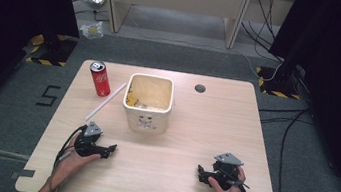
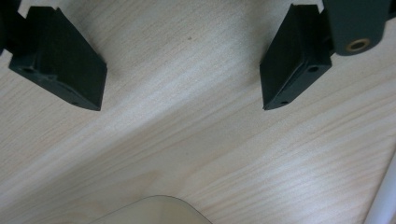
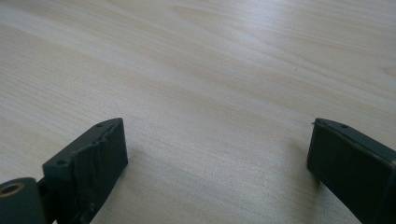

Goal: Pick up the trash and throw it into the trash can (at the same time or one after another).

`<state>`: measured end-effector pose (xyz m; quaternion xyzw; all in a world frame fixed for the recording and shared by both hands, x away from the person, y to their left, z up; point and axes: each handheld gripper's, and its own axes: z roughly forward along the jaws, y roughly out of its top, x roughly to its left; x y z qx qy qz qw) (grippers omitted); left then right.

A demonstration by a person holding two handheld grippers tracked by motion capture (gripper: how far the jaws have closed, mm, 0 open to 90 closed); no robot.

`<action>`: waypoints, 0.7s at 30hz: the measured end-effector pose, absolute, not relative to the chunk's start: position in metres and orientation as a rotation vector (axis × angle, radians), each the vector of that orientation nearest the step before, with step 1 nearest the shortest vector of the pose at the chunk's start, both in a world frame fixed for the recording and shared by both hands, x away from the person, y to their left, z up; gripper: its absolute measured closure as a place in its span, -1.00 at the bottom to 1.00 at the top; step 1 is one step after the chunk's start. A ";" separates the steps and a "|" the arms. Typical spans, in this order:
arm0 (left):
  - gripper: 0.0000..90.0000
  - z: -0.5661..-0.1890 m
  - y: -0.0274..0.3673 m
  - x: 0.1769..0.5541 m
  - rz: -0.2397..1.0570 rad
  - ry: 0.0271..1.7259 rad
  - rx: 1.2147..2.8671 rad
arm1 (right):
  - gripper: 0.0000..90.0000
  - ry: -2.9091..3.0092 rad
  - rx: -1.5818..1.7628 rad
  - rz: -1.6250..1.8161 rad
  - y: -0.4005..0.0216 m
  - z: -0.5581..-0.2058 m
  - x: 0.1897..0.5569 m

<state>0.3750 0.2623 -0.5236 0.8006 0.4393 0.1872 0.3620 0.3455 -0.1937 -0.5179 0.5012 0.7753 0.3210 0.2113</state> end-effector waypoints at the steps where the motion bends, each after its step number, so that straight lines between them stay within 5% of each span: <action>1: -0.69 -0.523 0.262 0.375 0.481 1.132 2.064 | -0.88 2.154 1.393 0.892 -0.194 -0.518 0.345; 21: -0.59 -0.500 0.284 0.384 0.508 1.155 1.944 | -0.89 2.156 1.393 0.891 -0.194 -0.518 0.346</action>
